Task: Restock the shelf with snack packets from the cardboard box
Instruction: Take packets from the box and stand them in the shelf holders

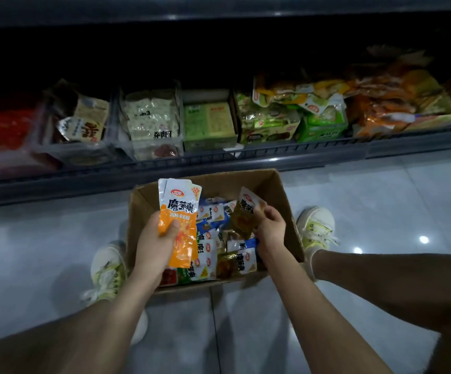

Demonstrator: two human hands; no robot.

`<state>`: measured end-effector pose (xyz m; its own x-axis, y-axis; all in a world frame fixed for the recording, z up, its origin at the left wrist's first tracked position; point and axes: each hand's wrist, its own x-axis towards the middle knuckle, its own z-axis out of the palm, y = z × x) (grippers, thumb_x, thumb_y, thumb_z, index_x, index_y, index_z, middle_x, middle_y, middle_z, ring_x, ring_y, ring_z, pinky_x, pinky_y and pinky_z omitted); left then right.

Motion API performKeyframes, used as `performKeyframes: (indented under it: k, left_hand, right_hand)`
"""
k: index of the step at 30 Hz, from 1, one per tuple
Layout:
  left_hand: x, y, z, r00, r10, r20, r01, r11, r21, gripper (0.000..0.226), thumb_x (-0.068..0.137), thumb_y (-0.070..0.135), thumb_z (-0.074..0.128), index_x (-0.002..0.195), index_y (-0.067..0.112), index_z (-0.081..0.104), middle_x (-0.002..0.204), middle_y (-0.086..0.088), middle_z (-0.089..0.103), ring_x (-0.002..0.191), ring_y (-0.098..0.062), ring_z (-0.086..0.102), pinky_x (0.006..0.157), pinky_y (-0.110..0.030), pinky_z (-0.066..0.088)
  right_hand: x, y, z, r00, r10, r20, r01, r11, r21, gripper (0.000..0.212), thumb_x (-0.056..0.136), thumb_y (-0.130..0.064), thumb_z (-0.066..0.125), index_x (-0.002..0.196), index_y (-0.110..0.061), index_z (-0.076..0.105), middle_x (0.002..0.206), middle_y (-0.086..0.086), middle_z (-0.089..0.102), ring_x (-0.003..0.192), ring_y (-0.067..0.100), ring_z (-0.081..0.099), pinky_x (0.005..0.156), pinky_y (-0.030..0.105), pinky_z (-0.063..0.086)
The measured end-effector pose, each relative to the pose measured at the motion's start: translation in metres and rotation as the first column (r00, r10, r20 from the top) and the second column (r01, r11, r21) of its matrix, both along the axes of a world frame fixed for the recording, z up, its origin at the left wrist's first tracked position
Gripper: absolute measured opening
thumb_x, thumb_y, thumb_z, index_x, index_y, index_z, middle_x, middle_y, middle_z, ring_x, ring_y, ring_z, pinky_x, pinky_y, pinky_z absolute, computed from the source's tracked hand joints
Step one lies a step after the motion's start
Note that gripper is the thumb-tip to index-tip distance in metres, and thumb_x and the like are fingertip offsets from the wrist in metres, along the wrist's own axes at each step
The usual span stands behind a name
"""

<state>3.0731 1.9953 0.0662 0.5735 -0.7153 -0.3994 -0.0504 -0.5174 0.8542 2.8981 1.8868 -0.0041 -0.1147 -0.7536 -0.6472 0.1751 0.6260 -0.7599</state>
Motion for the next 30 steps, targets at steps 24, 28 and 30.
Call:
performKeyframes:
  k: [24, 28, 30]
  left_hand:
    - [-0.008, -0.030, 0.218, 0.990, -0.009, 0.140, 0.068, 0.905, -0.419, 0.039, 0.096, 0.010, 0.052, 0.133, 0.015, 0.041, 0.113, -0.001, 0.060, 0.086, -0.009, 0.060, 0.064, -0.025, 0.047]
    - [-0.002, -0.056, 0.247, 0.986, -0.007, 0.164, 0.084, 0.880, -0.468, 0.044, 0.095, 0.011, 0.053, 0.134, 0.022, 0.039, 0.114, 0.000, 0.061, 0.094, -0.021, 0.064, 0.073, -0.035, 0.053]
    - [0.000, -0.069, 0.259, 0.981, -0.010, 0.194, 0.104, 0.871, -0.481, 0.046, 0.095, 0.012, 0.054, 0.137, 0.023, 0.037, 0.116, 0.000, 0.061, 0.096, -0.021, 0.064, 0.076, -0.036, 0.053]
  right_hand:
    - [-0.040, -0.022, 0.290, 0.965, 0.233, 0.119, -0.139, 0.841, -0.522, 0.007, 0.098, -0.018, 0.053, 0.102, -0.014, 0.057, 0.078, 0.002, 0.063, 0.046, 0.003, 0.053, 0.050, 0.024, 0.054]
    - [-0.039, -0.048, 0.332, 0.968, 0.232, 0.092, -0.139, 0.805, -0.576, 0.010, 0.098, -0.016, 0.054, 0.102, -0.011, 0.061, 0.084, 0.006, 0.065, 0.057, 0.009, 0.056, 0.051, 0.024, 0.053]
    - [-0.037, -0.061, 0.349, 0.970, 0.224, 0.099, -0.121, 0.790, -0.601, 0.008, 0.097, -0.015, 0.054, 0.099, -0.012, 0.061, 0.086, 0.006, 0.068, 0.061, 0.010, 0.063, 0.052, 0.025, 0.054]
